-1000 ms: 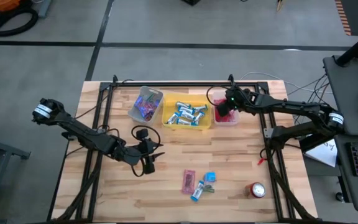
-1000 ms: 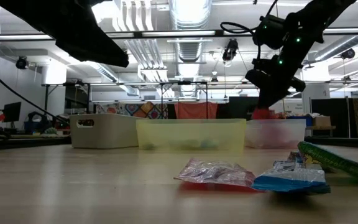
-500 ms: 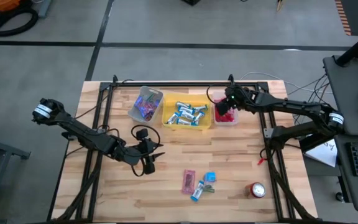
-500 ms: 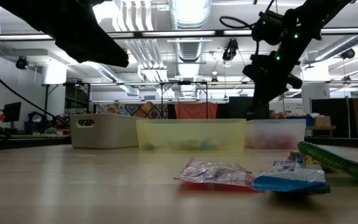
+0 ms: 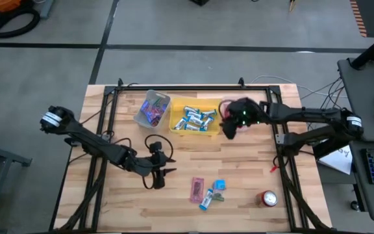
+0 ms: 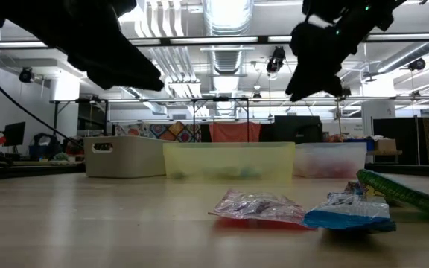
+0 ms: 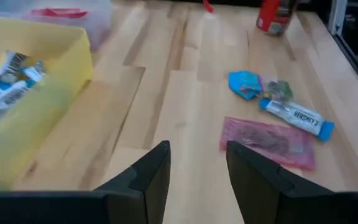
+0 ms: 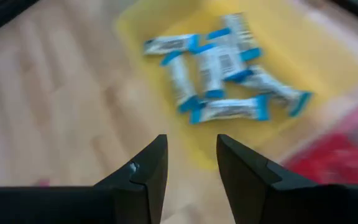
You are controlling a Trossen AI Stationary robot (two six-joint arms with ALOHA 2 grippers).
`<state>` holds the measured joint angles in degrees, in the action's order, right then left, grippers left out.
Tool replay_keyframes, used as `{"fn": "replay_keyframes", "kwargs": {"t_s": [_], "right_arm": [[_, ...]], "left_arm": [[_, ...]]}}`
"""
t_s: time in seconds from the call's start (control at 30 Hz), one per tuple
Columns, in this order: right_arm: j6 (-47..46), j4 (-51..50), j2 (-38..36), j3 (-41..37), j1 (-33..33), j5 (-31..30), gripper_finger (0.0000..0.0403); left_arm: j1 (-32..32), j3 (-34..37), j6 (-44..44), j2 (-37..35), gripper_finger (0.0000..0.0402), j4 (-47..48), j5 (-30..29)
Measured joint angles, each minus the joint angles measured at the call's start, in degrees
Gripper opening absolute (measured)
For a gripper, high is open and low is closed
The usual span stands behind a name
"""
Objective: Sort candy
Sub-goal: Put the blue candy into the gray bin
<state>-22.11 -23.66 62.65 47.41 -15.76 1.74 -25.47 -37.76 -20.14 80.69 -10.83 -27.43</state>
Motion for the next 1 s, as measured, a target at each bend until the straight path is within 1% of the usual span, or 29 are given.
{"fn": "replay_keyframes", "kwargs": {"t_s": [0.27,0.5,0.53,0.67,0.83,0.9,1.0], "right_arm": [[-0.7,-0.1,1.4,0.1,15.7,-0.1,0.0128],[-0.8,0.2,1.3,0.1,27.4,-0.3,0.0129],[-0.3,0.5,1.7,0.1,28.9,-0.9,0.0129],[2.3,0.4,4.2,0.1,35.1,-7.8,0.0130],[2.1,0.3,8.8,0.8,39.5,-13.4,0.0130],[1.2,0.3,10.5,1.5,40.2,-13.7,0.0133],[-0.7,0.4,13.3,2.8,40.6,-13.7,0.0147]], "left_arm": [[0.0,-2.6,0.3,5.1,0.0141,-0.7,1.2],[0.0,-3.8,2.4,5.4,0.0141,-0.6,1.2],[0.0,-3.8,2.5,5.4,0.0141,-0.6,1.2],[0.0,-3.8,2.6,5.4,0.0141,-0.5,1.2],[0.0,-3.8,2.7,4.6,0.0141,1.5,1.9],[0.0,-3.8,2.7,3.7,0.0141,2.9,2.9],[-0.1,-3.8,2.6,1.7,0.0141,5.5,3.0]]}}
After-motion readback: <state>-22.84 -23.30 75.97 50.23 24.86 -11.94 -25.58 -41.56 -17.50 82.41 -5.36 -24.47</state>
